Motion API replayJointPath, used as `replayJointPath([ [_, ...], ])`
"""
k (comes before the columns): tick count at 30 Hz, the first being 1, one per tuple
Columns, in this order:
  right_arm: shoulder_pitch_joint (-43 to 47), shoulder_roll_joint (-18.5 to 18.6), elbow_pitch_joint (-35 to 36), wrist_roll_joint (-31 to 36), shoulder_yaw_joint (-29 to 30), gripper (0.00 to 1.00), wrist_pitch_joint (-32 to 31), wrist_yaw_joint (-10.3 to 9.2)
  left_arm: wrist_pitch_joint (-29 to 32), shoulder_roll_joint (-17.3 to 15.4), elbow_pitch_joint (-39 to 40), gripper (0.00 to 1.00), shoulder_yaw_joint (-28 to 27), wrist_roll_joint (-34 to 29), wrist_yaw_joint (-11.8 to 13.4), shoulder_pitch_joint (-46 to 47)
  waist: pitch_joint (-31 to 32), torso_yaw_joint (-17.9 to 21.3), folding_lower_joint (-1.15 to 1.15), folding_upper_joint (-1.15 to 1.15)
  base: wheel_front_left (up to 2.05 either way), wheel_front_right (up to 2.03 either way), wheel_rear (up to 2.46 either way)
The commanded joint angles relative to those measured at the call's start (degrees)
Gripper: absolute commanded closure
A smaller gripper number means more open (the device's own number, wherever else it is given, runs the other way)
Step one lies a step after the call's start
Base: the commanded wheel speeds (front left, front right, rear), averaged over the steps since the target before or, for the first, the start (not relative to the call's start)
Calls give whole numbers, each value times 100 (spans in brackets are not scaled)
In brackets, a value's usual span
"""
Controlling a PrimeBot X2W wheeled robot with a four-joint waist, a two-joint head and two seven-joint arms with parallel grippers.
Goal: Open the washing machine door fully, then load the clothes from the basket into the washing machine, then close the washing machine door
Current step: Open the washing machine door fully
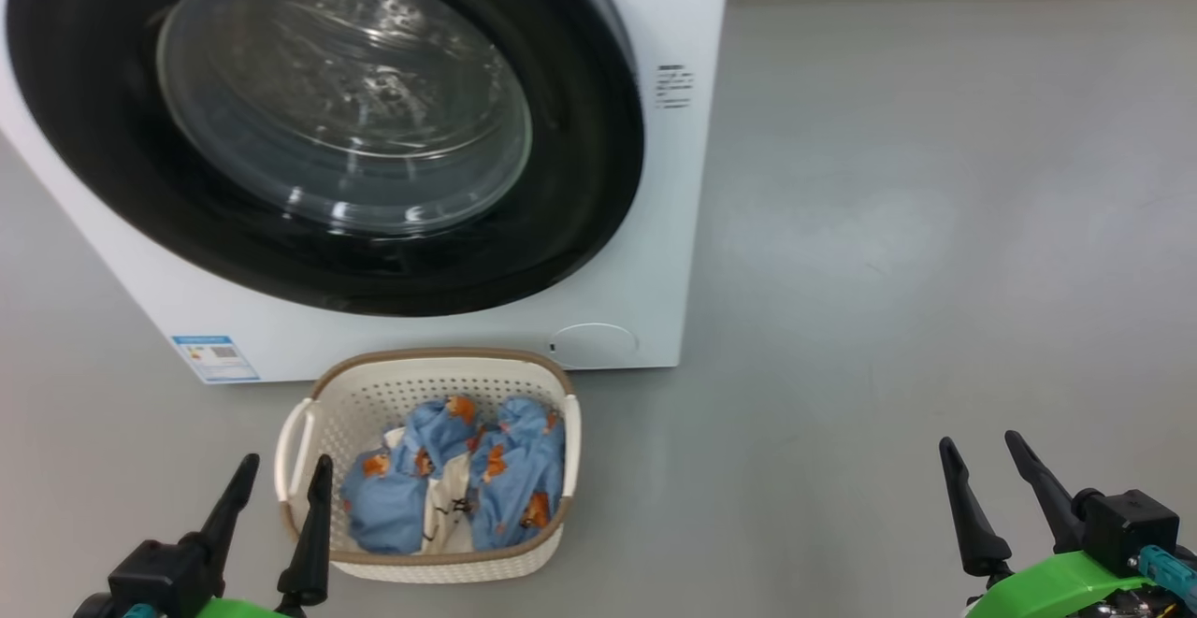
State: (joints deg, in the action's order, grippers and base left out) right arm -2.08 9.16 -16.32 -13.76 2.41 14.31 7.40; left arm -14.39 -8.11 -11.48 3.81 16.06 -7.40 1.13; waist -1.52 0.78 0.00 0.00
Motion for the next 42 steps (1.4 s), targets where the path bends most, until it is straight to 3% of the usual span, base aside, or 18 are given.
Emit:
replayJointPath([
  [1, -77, 75, 152, -13, -122, 0, 69, 9, -61, -140, 160, 0, -202, 31, -9, 222, -4, 2, 0, 0, 77, 77, -154],
  [15, -136, 14, 157, 30, -154, 0, 69, 9, -61, -125, 122, 0, -146, 59, -9, 244, -32, -33, 0, 0, 23, 23, -46],
  [16, -151, 1, 163, 7, -153, 4, 69, 9, -61, -120, 120, 0, -139, 65, -9, 243, -31, -37, 0, 0, 0, 0, 0],
  [17, -168, -12, 166, -19, -154, 46, 69, 9, -61, -114, 117, 0, -133, 70, -9, 241, -26, -43, 0, 0, 0, 0, 0],
  [18, -188, -31, 182, -60, -161, 60, 69, 9, -61, -106, 116, 0, -127, 74, -9, 238, -22, -48, 0, 0, 0, 0, 0],
  [20, -241, -88, 216, -206, -177, 100, 69, 9, -61, -88, 119, 0, -119, 83, -9, 223, -13, -56, 0, 0, 0, 0, 0],
  [31, -1101, -378, 510, -2032, -446, 100, 69, 9, -61, 38, 166, 0, -23, 150, -9, 172, -83, -119, 0, 0, 0, 0, 0],
  [42, -2478, -225, 249, -3474, -560, 100, 69, 9, -61, 40, 239, 0, 151, 272, -9, 402, -410, -396, 0, 0, 0, 0, 0],
])
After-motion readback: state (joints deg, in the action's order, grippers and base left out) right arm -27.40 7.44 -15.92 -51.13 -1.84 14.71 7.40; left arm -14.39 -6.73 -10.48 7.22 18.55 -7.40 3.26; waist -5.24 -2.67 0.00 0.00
